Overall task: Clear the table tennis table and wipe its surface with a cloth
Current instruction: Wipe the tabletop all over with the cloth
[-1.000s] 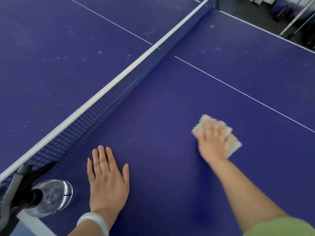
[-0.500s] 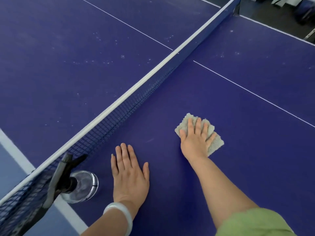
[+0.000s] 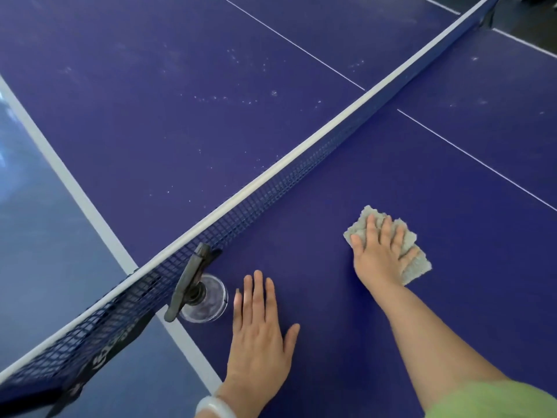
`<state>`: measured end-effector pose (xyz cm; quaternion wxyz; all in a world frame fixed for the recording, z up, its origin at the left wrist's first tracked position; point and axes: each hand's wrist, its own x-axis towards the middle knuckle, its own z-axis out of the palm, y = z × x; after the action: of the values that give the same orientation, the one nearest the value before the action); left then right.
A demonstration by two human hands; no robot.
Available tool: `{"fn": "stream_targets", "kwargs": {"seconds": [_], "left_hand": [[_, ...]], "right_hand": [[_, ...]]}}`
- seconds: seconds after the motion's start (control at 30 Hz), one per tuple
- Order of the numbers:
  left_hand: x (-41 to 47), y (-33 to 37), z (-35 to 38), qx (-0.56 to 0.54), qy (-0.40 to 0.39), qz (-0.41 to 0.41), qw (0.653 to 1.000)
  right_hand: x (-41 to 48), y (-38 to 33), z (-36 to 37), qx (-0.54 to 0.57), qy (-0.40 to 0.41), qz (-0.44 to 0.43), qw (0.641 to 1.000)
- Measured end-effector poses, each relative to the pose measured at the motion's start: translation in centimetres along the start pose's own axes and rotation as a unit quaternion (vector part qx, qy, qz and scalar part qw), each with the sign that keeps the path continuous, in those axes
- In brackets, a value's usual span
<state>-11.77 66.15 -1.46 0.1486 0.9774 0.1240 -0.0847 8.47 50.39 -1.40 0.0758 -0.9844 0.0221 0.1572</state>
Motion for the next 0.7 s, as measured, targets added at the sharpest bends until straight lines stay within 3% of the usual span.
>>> {"fn": "stream_targets", "kwargs": {"seconds": [0.13,0.2,0.27,0.37,0.43,0.5,0.6,0.63,0.7], "left_hand": [[0.2,-0.5,0.2,0.042,-0.007,0.016,0.999],[0.2,-0.5,0.3,0.050,-0.017,0.015,0.998],[0.3,-0.5,0.5,0.055,-0.021,0.005,0.998],[0.2,-0.5,0.7,0.062,-0.037,0.003,0.997],[0.2,-0.6,0.8,0.061,-0.039,0.002,0.997],[0.1,-0.6,0.8,0.061,-0.038,0.003,0.997],[0.2,-0.8,0.9,0.066,-0.034,0.012,0.997],[0.2,-0.8,0.9,0.062,-0.027,0.013,0.998],[0.2,-0.7,0.8,0.048,-0.014,0.017,0.999]], "right_hand": [[-4.5,-5.5,3.0,-0.067,-0.001,-0.238,0.969],[-6.2,-4.2,3.6,-0.111,-0.003,-0.301,0.947],[-5.4,-0.6,2.9,-0.106,0.003,-0.252,0.962],[-3.5,3.6,0.7,-0.026,-0.008,-0.030,0.999],[-4.0,3.2,0.8,0.013,-0.004,0.046,0.999],[-6.4,1.1,2.2,-0.009,0.013,-0.034,0.999],[-10.3,0.8,4.2,-0.084,0.009,-0.259,0.962],[-10.3,2.0,3.9,-0.099,-0.002,-0.295,0.950],[-8.5,5.8,2.5,-0.106,0.002,-0.278,0.955]]}}
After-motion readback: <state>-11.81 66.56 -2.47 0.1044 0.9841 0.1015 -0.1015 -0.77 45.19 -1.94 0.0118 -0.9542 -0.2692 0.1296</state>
